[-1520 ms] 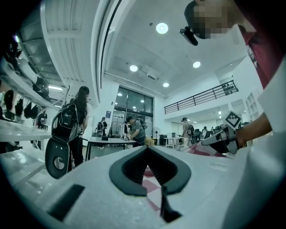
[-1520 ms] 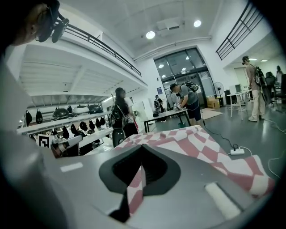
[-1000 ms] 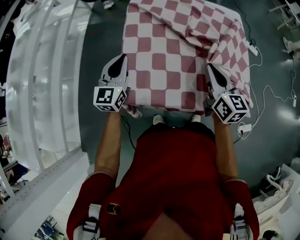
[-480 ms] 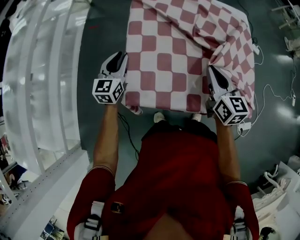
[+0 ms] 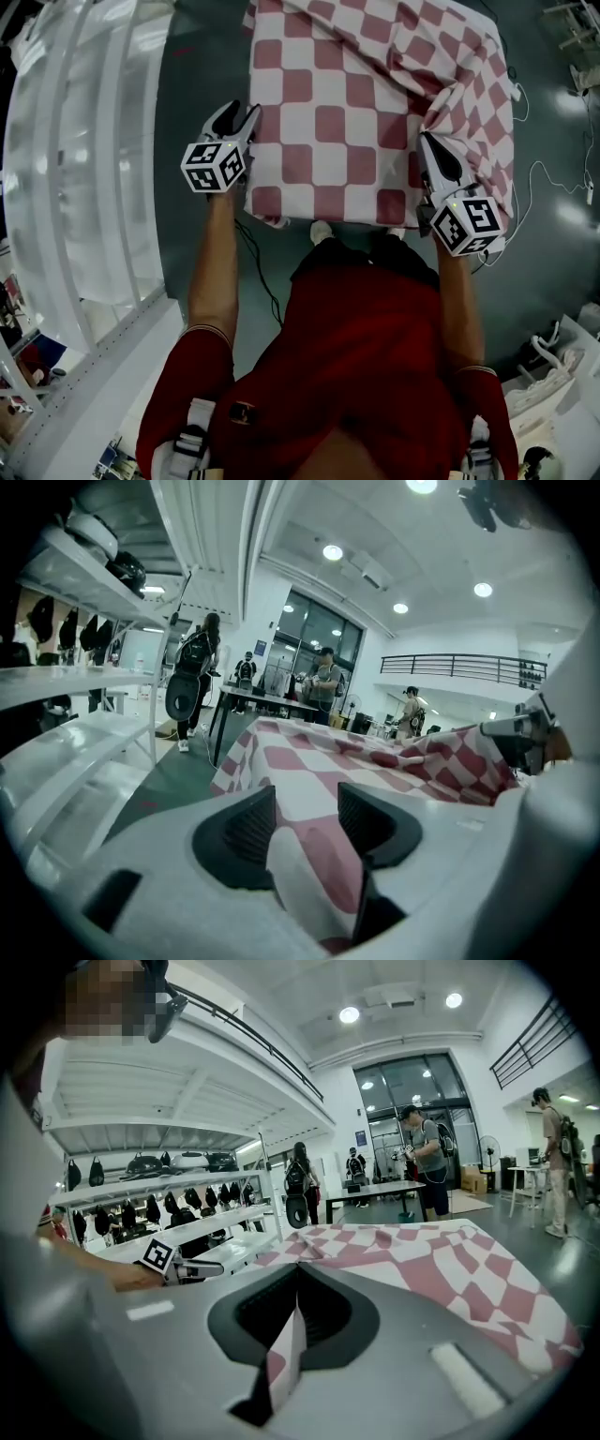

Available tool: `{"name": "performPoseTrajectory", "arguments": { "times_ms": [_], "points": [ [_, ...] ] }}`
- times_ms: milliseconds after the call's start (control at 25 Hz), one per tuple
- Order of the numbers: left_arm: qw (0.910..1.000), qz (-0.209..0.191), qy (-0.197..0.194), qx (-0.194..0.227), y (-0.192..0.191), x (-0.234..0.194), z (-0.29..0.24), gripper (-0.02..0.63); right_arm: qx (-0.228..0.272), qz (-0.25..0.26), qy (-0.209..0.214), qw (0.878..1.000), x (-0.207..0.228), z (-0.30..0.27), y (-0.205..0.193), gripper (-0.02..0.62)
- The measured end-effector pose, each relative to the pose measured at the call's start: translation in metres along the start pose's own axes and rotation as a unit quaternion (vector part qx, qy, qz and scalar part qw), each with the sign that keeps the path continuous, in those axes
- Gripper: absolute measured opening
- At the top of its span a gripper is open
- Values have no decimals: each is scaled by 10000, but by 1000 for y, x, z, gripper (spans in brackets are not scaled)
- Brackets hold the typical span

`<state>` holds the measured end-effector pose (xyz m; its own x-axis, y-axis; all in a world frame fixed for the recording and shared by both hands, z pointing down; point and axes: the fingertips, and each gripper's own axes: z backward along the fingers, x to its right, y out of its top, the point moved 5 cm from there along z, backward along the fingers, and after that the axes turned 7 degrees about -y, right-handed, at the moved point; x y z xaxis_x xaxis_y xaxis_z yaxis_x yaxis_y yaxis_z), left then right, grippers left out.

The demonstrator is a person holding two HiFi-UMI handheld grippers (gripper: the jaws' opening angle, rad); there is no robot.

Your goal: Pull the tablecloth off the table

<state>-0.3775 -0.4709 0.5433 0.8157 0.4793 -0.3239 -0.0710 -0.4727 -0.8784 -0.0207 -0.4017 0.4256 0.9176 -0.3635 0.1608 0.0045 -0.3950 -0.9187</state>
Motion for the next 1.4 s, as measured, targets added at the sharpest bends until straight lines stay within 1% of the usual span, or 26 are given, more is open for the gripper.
{"name": "performPoseTrajectory", "arguments": {
  "times_ms": [160, 280, 400, 640, 760, 800, 880, 920, 1080, 1160, 1320, 1400],
  "points": [
    [9993, 201, 92, -312, -6, -7, -4, 212, -27, 41, 10, 10000, -1, -1, -1, 14],
    [9976, 299, 69, -624, -12, -9, -9, 223, -45, 93, 3, 9999, 0, 1, -1, 14],
    [9954, 457, 32, -842, -16, -12, -14, 224, -33, 127, -4, 9999, 1, 3, 0, 14],
    [9901, 901, -30, -1075, -25, -20, -21, 225, -27, 116, 10, 9999, 3, 3, 0, 14],
    [9891, 1019, -110, -1058, -27, -19, -22, 219, -28, 106, 17, 9999, 4, 4, -1, 14],
    [9891, 1031, -148, -1043, -27, -17, -22, 203, -31, 107, 22, 9999, 4, 3, -1, 14],
    [9895, 994, -205, -1032, -26, -13, -23, 155, -40, 109, 26, 9999, 5, 2, -2, 14],
    [9898, 954, -204, -1038, -26, -11, -24, 143, -43, 102, 26, 9999, 5, 2, -2, 14],
    [9912, 799, -103, -1045, -24, -8, -24, 131, -38, 50, 26, 10000, 6, 2, -3, 14],
    [9924, 651, 29, -1043, -22, -7, -22, 111, -29, 21, 25, 10000, 5, 2, -3, 14],
    [9930, 345, 394, -1062, -19, -7, -17, 28, -10, -29, 39, 10000, 7, 3, -4, 14],
    [9927, 241, 461, -1087, -17, -5, -17, 8, 0, -55, 37, 10000, 9, 4, -4, 14]
  ]
}}
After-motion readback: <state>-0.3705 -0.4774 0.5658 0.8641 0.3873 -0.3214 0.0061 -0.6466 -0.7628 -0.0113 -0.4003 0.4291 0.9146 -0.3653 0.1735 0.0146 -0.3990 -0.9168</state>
